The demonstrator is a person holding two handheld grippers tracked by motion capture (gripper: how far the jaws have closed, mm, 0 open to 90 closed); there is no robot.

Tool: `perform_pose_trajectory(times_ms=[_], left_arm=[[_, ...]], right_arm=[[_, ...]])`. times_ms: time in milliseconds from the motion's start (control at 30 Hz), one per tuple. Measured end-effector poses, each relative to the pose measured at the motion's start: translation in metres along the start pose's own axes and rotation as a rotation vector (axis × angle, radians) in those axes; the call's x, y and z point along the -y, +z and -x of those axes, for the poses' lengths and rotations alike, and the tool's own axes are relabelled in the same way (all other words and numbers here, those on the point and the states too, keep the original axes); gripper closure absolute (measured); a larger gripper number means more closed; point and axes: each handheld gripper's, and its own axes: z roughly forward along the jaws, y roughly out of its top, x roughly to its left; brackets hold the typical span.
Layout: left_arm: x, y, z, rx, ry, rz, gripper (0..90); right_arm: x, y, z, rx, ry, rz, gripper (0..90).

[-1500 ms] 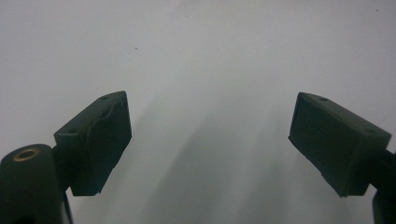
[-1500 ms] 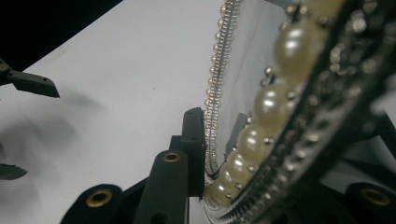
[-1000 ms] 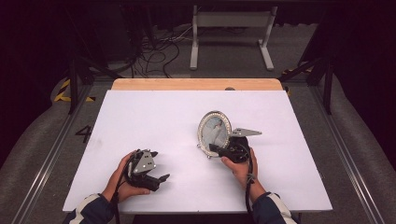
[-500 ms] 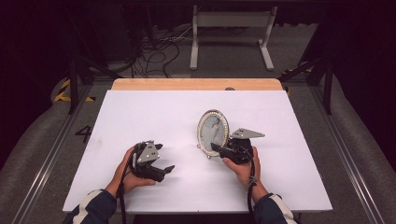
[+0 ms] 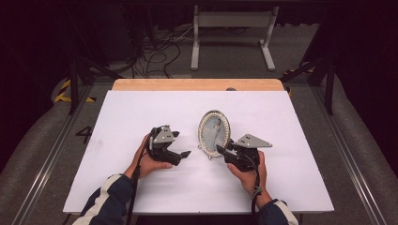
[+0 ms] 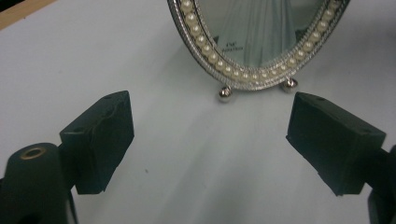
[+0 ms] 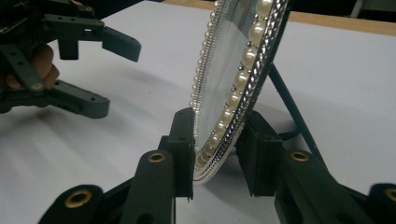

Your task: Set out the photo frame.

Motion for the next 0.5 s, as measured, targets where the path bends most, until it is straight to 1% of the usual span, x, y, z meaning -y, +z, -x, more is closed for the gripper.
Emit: perform_pose_trajectory(times_ms=[100,133,167,233,267,300,333,367,400,433,500], left_arm=[[-0.006,0.010,-0.004,0.000,-0.015,0.016,15.2],[-0.007,0.014,-0.005,0.011,-0.023,0.014,15.9],[-0.009,0.020,-0.007,0.020,-0.021,0.006,15.4],[-0.013,0.027,-0.009,0.032,-0.038,0.017,15.3],[-0.013,0.027,-0.009,0.032,-0.038,0.017,15.3],[-0.015,0.033,-0.010,0.037,-0.048,0.030,15.7],[-0.015,0.033,-0.010,0.037,-0.048,0.030,16.5],[-0.016,0.037,-0.011,0.039,-0.047,0.023,16.5],[-0.017,0.040,-0.011,0.049,-0.058,0.022,16.4],[-0.018,0.043,-0.012,0.053,-0.058,0.022,16.4],[-0.021,0.048,-0.013,0.069,-0.078,0.035,17.0]], right_arm=[[0.001,-0.002,-0.001,0.015,0.001,0.015,70.4],[0.001,-0.003,-0.001,0.018,0.005,0.019,72.0],[0.002,-0.003,-0.001,0.022,0.010,0.026,72.7],[0.003,-0.006,0.000,0.026,0.022,0.041,73.2],[0.003,-0.006,0.000,0.026,0.022,0.041,73.2],[0.003,-0.009,-0.001,0.031,0.019,0.055,73.7],[0.003,-0.009,-0.001,0.031,0.019,0.055,73.7],[0.002,-0.010,-0.001,0.036,0.016,0.063,73.7],[0.002,-0.012,-0.002,0.047,0.014,0.074,73.7],[0.001,-0.014,-0.002,0.055,0.008,0.080,73.5],[0.000,-0.016,-0.003,0.060,0.005,0.095,74.4]])
